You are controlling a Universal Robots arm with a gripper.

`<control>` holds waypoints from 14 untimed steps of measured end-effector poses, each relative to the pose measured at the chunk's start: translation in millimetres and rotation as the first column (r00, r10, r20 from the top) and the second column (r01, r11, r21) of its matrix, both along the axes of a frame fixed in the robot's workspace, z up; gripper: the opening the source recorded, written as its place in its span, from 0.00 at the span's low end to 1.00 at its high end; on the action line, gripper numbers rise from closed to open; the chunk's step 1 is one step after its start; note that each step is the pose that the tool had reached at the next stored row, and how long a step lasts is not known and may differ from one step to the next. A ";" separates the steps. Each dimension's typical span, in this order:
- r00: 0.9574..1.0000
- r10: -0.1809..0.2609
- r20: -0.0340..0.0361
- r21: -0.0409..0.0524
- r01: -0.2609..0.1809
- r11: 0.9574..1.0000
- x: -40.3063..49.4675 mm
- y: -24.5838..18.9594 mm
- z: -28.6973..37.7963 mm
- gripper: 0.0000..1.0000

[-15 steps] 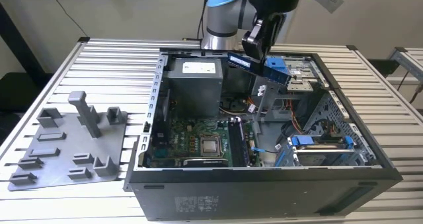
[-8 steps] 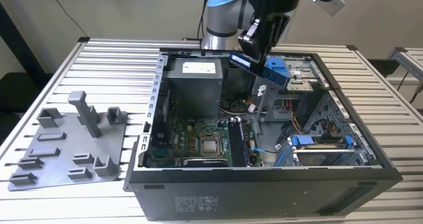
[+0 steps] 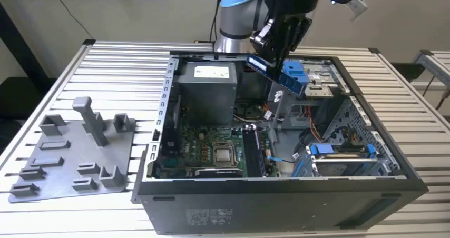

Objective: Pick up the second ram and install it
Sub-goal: 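Insert the second ram into the second slot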

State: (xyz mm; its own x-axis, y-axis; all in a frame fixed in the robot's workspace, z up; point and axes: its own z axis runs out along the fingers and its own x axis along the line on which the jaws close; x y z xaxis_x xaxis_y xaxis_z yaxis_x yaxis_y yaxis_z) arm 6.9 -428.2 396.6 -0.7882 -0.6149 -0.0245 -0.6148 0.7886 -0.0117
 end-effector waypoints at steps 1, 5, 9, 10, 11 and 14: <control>1.000 -0.016 0.000 0.000 0.016 1.000 0.0 0.0 -0.1 0.14; 0.996 -0.084 0.000 0.000 0.084 0.996 0.0 0.0 -0.3 0.14; 0.989 -0.149 0.000 0.000 0.149 0.989 0.0 0.0 -0.6 0.14; 0.986 -0.164 0.000 0.000 0.164 0.986 0.0 0.0 -0.7 0.14; 0.984 -0.181 0.000 0.000 0.181 0.984 0.0 0.0 -0.8 0.14; 0.975 -0.224 0.000 0.000 0.224 0.975 0.0 0.0 -1.1 0.14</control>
